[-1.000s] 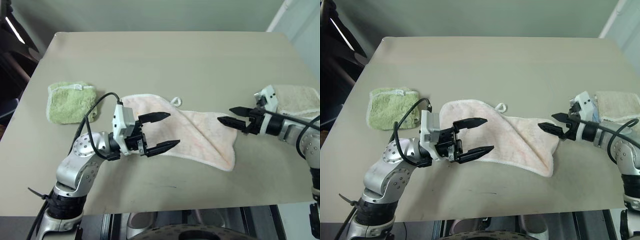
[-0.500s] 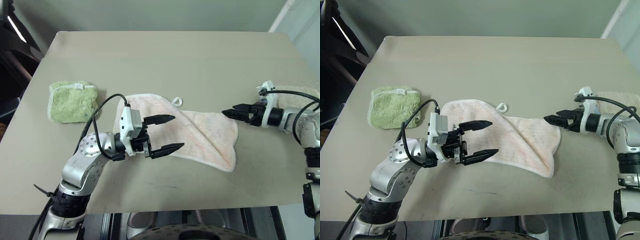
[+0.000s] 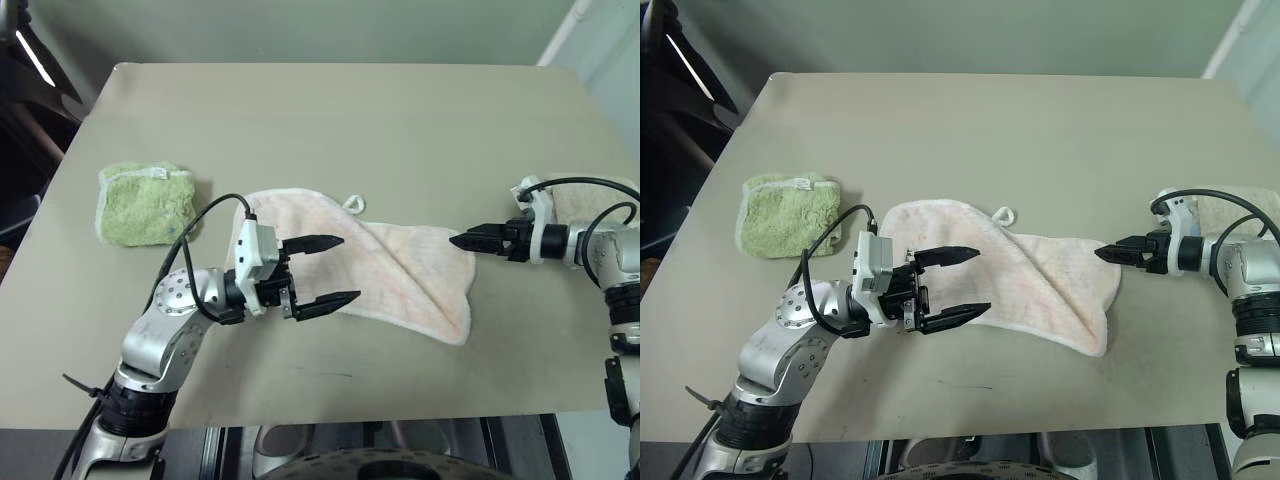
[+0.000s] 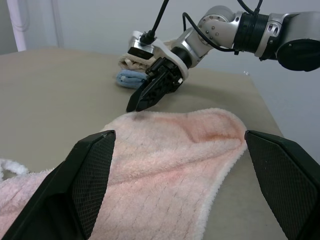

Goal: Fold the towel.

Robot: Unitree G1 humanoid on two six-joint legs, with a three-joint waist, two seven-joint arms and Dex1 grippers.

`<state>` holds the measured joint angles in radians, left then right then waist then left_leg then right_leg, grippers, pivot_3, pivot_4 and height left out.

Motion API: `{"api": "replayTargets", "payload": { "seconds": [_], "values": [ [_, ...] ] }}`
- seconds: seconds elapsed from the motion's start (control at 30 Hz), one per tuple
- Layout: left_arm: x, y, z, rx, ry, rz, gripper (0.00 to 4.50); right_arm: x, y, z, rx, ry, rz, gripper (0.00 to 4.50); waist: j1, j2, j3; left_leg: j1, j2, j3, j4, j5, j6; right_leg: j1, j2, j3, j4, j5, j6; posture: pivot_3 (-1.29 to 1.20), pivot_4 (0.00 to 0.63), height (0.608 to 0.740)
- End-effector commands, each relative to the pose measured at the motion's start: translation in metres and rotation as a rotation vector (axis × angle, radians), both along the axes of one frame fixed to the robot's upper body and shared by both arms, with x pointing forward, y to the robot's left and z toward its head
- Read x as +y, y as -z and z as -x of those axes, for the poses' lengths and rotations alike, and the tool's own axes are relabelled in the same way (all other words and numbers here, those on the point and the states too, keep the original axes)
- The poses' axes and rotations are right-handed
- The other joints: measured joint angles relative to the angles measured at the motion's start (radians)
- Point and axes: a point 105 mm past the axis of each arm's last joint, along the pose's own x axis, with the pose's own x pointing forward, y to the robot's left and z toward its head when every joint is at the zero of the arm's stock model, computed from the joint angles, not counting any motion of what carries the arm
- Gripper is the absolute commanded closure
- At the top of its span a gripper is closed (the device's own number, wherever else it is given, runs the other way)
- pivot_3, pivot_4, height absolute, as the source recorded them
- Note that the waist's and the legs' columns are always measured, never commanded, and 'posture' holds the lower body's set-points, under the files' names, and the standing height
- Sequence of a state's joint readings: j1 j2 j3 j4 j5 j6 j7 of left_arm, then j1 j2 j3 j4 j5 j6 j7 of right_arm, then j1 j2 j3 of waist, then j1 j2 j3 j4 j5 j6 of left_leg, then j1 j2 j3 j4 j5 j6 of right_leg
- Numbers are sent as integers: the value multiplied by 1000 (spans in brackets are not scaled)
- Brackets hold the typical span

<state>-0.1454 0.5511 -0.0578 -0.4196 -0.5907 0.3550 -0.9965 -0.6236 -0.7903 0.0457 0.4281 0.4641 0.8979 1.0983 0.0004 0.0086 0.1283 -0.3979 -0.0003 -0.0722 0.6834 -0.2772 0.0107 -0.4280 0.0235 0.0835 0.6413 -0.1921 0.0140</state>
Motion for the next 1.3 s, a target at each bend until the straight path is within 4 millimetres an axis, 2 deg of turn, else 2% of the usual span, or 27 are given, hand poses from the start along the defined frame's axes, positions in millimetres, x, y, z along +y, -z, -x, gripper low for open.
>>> {"api": "replayTargets", "payload": {
  "seconds": [0.03,0.17,0.3,0.43,0.67,0.9,1.0,1.13,1.3],
  "values": [
    [-6,-11,0,-39,17,14,0,26,-2,8,36,-93,-81,18,-5,0,0,1,0,0,0,1,-1,0,0,0,0,0,0,0,150,733],
    [-4,-9,-1,-37,13,13,0,40,-8,11,27,-138,-98,18,-11,0,0,4,1,1,-4,2,-4,0,1,0,2,0,0,0,150,733],
    [-1,-8,1,-39,9,8,0,43,-6,12,26,-150,-85,18,-10,0,0,4,2,0,-4,3,-5,0,1,0,2,0,0,0,150,733],
    [0,-7,3,-42,7,1,0,38,-4,4,12,-107,-75,18,-10,0,0,4,2,0,-3,3,-5,0,1,0,2,-1,-1,0,150,733],
    [-1,-5,1,-40,1,0,0,16,-20,-17,-54,-24,-79,18,-9,1,1,4,1,0,-3,3,-4,0,1,0,2,1,-8,0,150,733],
    [-1,-4,1,-43,-1,1,0,38,-17,-5,4,-155,-107,18,-9,1,1,4,1,0,-3,4,-4,0,2,0,3,2,-9,0,150,733],
    [-1,-3,1,-45,-2,0,0,40,-14,-6,4,-156,-95,18,-8,1,1,4,1,0,-3,4,-5,0,2,0,2,1,-9,0,150,733],
    [2,-3,3,-50,-6,-9,0,23,-16,-16,-35,-82,-65,18,-6,1,1,4,1,0,-3,4,-5,0,2,0,2,1,-9,0,150,733],
    [1,1,1,-44,-13,-7,0,11,-23,-20,-61,-60,-38,18,-4,1,1,4,1,0,-3,4,-5,0,2,0,2,1,-9,0,150,733]
  ]
}}
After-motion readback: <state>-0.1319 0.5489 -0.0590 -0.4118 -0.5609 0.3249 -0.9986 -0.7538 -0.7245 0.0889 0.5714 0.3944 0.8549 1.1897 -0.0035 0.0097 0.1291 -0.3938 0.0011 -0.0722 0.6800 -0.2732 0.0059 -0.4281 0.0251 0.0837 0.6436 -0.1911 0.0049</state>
